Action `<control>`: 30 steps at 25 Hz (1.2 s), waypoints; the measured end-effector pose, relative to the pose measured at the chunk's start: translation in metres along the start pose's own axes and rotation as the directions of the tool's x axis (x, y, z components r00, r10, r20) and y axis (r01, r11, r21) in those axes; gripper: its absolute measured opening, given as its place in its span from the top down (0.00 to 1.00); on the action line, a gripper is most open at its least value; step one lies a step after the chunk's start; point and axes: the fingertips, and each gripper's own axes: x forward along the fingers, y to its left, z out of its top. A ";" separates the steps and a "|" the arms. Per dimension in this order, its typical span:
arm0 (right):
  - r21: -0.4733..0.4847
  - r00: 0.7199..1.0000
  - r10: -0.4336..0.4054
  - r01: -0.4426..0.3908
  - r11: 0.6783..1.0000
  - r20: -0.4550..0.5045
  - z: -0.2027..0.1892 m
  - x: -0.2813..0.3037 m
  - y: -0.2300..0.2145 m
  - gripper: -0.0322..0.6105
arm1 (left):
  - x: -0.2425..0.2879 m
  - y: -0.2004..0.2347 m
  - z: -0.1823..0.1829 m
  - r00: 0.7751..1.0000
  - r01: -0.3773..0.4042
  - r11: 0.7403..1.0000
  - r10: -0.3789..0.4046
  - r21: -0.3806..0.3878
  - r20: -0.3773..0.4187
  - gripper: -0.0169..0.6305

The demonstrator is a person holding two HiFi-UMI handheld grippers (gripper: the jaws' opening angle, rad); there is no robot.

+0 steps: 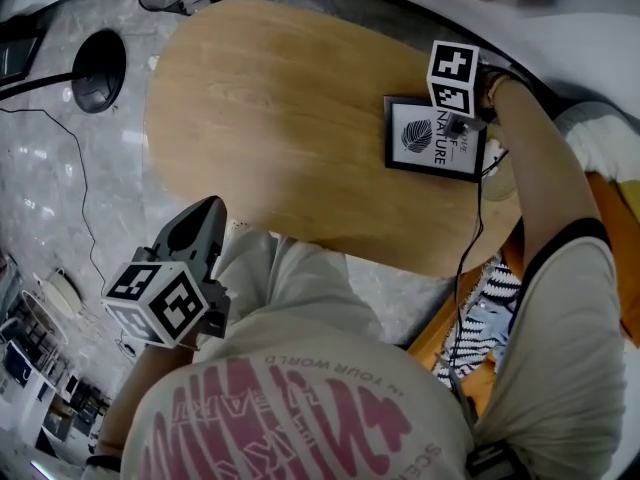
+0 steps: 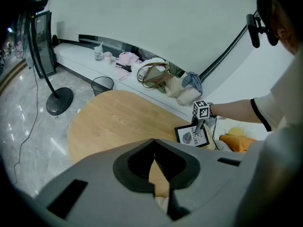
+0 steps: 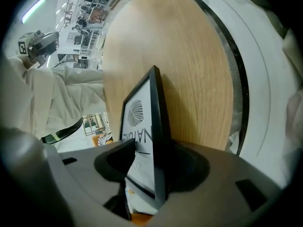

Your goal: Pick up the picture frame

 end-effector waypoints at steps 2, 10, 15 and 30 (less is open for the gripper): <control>0.015 1.000 0.002 -0.003 1.000 0.012 0.001 -0.004 0.005 0.64 | 0.000 0.001 0.001 1.000 0.010 1.000 -0.010 0.005 0.002 0.97; 0.156 0.993 -0.007 -0.011 0.988 0.114 -0.009 -0.017 0.049 0.82 | 0.000 0.004 0.007 0.994 0.109 0.993 -0.110 0.049 0.026 0.97; 0.253 0.983 -0.050 0.004 0.967 0.177 -0.018 -0.009 0.087 0.88 | -0.004 0.006 0.002 0.985 0.167 0.982 -0.169 0.088 0.027 0.97; 0.804 0.806 -0.426 -0.099 0.586 0.410 -0.014 0.010 0.195 0.90 | -0.082 0.033 0.029 0.938 0.288 0.925 -0.325 0.248 0.122 0.97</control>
